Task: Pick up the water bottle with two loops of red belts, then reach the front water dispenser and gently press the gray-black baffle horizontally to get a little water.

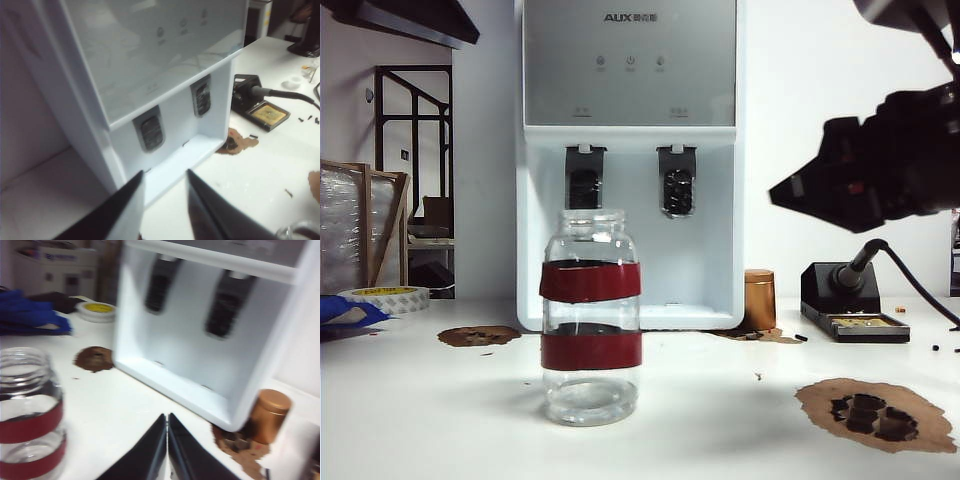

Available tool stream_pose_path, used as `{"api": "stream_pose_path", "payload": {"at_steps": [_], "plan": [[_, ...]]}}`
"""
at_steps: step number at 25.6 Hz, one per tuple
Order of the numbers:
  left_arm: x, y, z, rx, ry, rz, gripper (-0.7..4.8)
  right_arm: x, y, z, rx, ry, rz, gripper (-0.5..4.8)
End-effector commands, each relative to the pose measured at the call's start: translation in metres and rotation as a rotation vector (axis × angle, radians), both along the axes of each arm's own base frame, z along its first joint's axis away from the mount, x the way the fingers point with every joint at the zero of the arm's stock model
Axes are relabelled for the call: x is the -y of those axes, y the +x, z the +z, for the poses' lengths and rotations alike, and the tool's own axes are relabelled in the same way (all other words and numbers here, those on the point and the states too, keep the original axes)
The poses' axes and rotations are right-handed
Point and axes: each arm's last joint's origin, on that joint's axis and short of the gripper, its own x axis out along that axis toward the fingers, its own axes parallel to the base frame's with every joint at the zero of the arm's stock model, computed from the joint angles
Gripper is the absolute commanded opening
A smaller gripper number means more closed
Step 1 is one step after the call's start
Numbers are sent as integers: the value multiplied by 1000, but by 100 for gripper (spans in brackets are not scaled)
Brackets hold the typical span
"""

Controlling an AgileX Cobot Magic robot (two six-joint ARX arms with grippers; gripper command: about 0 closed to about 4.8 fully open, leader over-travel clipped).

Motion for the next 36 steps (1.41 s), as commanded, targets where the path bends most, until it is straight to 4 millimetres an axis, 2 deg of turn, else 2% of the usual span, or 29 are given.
{"api": "stream_pose_path", "payload": {"at_steps": [1,5,10,16,36], "plan": [[-5,-5,0,-11,26,54,85,4,-1,7,32,-4,-85,19],[-11,-12,-1,17,56,164,38,10,-4,13,49,-5,-203,4],[-22,-36,-12,96,27,273,-5,18,-11,21,52,-10,-277,-2],[-29,-54,-25,103,-33,319,-5,23,-15,27,67,3,-322,-2],[-44,-84,-64,101,-116,512,-5,34,-28,24,-47,32,-354,-2]]}}
